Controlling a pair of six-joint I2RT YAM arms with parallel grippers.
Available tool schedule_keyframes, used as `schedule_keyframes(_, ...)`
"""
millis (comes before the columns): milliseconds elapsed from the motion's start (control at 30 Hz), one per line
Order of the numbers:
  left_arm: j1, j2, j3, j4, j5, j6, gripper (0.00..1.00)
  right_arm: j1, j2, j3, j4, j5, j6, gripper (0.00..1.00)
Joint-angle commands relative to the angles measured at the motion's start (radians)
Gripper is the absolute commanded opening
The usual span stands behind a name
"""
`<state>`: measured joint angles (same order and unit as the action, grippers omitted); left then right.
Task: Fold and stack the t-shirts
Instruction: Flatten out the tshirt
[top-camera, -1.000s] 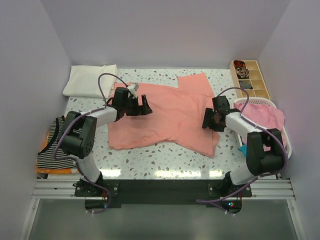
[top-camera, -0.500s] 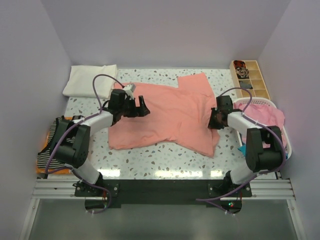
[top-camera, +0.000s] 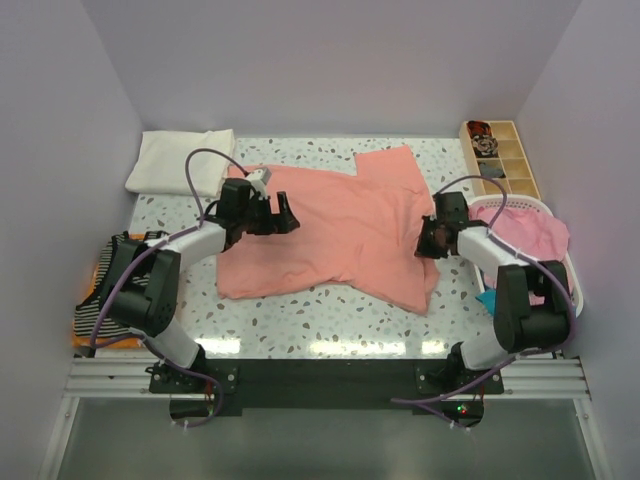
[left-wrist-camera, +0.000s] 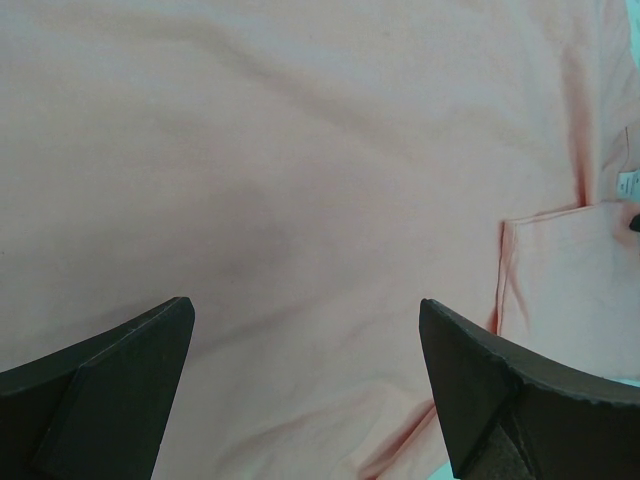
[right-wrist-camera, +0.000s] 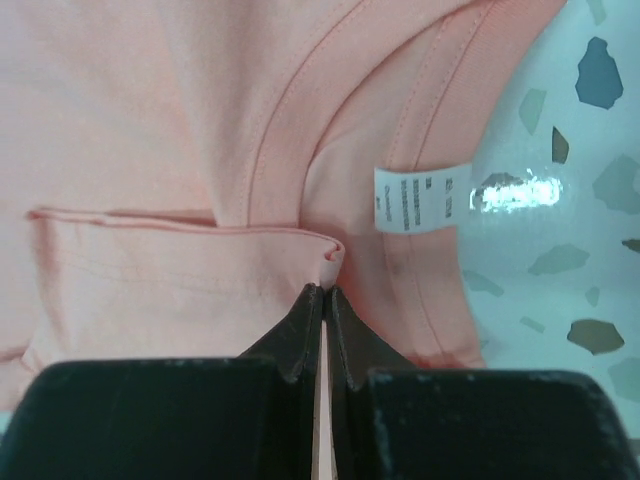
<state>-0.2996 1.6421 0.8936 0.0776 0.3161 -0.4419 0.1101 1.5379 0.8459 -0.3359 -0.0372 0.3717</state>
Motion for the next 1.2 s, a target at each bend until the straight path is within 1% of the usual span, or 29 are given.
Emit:
schedule_keyframes(0, 0.001, -0.053, 0.005, -0.013, -0.017, 0.028, 1.0, -0.004, -0.183, -0.005, -0.061, -0.073, -0.017, 0.0)
schedule_keyframes(33, 0.001, -0.057, 0.005, -0.018, -0.018, 0.028, 1.0, -0.003, -0.241, -0.005, -0.084, -0.082, -0.019, 0.0)
schedule_keyframes(133, 0.001, -0.073, -0.004, -0.027, -0.023, 0.025, 1.0, -0.003, -0.339, -0.019, -0.164, -0.139, -0.022, 0.0)
schedule_keyframes(167, -0.001, -0.076, -0.007, -0.03, -0.025, 0.023, 1.0, 0.0, -0.358, -0.028, -0.179, -0.214, -0.011, 0.0)
schedule_keyframes(300, 0.001, -0.117, -0.013, -0.064, -0.058, 0.017, 1.0, 0.013, -0.458, -0.1, -0.228, -0.312, 0.041, 0.0)
schedule_keyframes(467, -0.001, -0.232, -0.062, -0.157, -0.133, -0.007, 1.0, 0.028, -0.59, -0.183, -0.331, -0.443, 0.096, 0.0)
schedule_keyframes(533, -0.001, -0.295, -0.084, -0.191, -0.181, -0.02, 1.0, 0.048, -0.654, -0.218, -0.386, -0.528, 0.121, 0.0)
schedule_keyframes(567, -0.001, -0.316, -0.105, -0.203, -0.196, -0.035, 1.0, 0.059, -0.679, -0.223, -0.409, -0.541, 0.131, 0.0)
schedule_keyframes(600, -0.001, -0.336, -0.114, -0.219, -0.233, -0.043, 1.0, 0.069, -0.738, -0.226, -0.431, -0.552, 0.136, 0.0)
schedule_keyframes(633, -0.001, -0.376, -0.122, -0.248, -0.247, -0.05, 1.0, 0.083, -0.763, -0.223, -0.492, -0.567, 0.141, 0.0)
schedule_keyframes(700, 0.001, -0.415, -0.145, -0.274, -0.281, -0.075, 1.0, 0.091, -0.815, -0.214, -0.537, -0.595, 0.15, 0.0)
schedule_keyframes(833, -0.001, -0.517, -0.182, -0.352, -0.302, -0.138, 1.0, 0.094, -0.912, -0.189, -0.661, -0.606, 0.141, 0.0)
schedule_keyframes(900, -0.01, -0.559, -0.215, -0.401, -0.339, -0.204, 1.0, 0.094, -0.927, -0.174, -0.693, -0.59, 0.128, 0.0)
schedule_keyframes(933, -0.018, -0.606, -0.229, -0.42, -0.36, -0.228, 1.0, 0.095, -0.937, -0.169, -0.715, -0.589, 0.115, 0.0)
schedule_keyframes(967, -0.025, -0.629, -0.252, -0.438, -0.385, -0.28, 1.0, 0.095, -0.94, -0.162, -0.726, -0.572, 0.108, 0.0)
schedule_keyframes(1033, -0.058, -0.695, -0.268, -0.521, -0.468, -0.339, 1.0, 0.094, -0.947, -0.145, -0.742, -0.564, 0.093, 0.0)
schedule_keyframes(1067, -0.071, -0.717, -0.278, -0.548, -0.498, -0.403, 1.0, 0.095, -0.949, -0.142, -0.749, -0.561, 0.088, 0.0)
schedule_keyframes(1100, -0.094, -0.75, -0.282, -0.615, -0.544, -0.435, 1.0, 0.095, -0.95, -0.133, -0.752, -0.56, 0.084, 0.0)
schedule_keyframes(1167, -0.119, -0.774, -0.288, -0.669, -0.58, -0.512, 1.0, 0.094, -0.958, -0.136, -0.755, -0.56, 0.078, 0.0)
